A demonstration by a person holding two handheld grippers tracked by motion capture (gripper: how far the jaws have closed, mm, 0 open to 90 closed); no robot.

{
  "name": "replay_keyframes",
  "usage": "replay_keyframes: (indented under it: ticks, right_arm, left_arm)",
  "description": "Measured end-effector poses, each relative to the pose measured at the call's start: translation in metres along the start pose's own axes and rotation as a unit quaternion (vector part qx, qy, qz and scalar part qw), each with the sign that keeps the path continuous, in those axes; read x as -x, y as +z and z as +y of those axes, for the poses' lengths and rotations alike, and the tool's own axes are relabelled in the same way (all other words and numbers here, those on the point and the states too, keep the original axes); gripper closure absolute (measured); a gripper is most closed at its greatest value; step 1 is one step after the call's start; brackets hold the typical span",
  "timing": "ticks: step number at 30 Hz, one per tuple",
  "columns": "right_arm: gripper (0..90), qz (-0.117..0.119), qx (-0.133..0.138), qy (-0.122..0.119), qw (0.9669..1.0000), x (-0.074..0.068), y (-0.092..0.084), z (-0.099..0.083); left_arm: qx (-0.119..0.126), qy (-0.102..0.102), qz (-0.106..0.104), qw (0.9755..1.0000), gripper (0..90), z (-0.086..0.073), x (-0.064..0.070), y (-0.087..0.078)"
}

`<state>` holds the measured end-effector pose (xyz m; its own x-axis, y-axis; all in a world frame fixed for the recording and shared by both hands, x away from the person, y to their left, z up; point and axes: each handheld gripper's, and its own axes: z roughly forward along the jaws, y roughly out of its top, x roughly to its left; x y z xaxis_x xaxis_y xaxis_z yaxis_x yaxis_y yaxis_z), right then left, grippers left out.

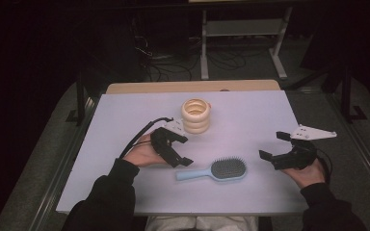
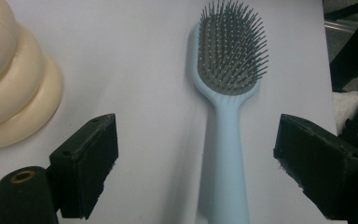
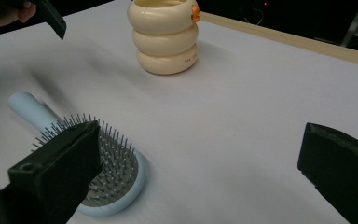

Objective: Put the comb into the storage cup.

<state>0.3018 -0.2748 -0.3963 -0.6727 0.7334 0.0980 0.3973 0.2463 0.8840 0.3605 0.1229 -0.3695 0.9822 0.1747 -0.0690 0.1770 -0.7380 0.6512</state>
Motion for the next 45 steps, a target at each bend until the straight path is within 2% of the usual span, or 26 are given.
replay_keyframes:
  ticks: [8, 12, 18, 32, 40, 45]
  right_arm:
    - [0.0, 0.001, 0.000, 0.000, 1.0000, 0.000, 0.000, 0.000]
    - [0.0, 0.002, -0.001, -0.001, 1.0000, 0.000, 0.000, 0.000]
    - [0.0, 0.003, -0.002, -0.002, 1.0000, 0.000, 0.001, 0.000]
    - [0.0, 0.004, -0.005, -0.003, 1.0000, -0.001, 0.002, 0.000]
    - [0.0, 0.006, -0.008, -0.004, 0.9999, -0.001, 0.003, 0.000]
    - [0.0, 0.007, -0.007, -0.005, 0.9999, -0.001, 0.002, 0.000]
  left_arm:
    - [-0.032, 0.011, -0.021, 0.9992, 9.6, 0.002, 0.005, 0.018]
    - [-0.040, 0.012, -0.030, 0.9987, 6.3, 0.003, 0.006, 0.027]
    - [-0.073, 0.023, -0.045, 0.9960, 0.2, 0.002, 0.011, 0.045]
    - [-0.072, 0.038, -0.054, 0.9953, 0.0, 0.003, 0.018, 0.063]
    - [-0.097, 0.050, -0.053, 0.9927, 0.0, 0.003, 0.023, 0.077]
    - [-0.097, 0.056, -0.060, 0.9919, 10.2, 0.006, 0.024, 0.080]
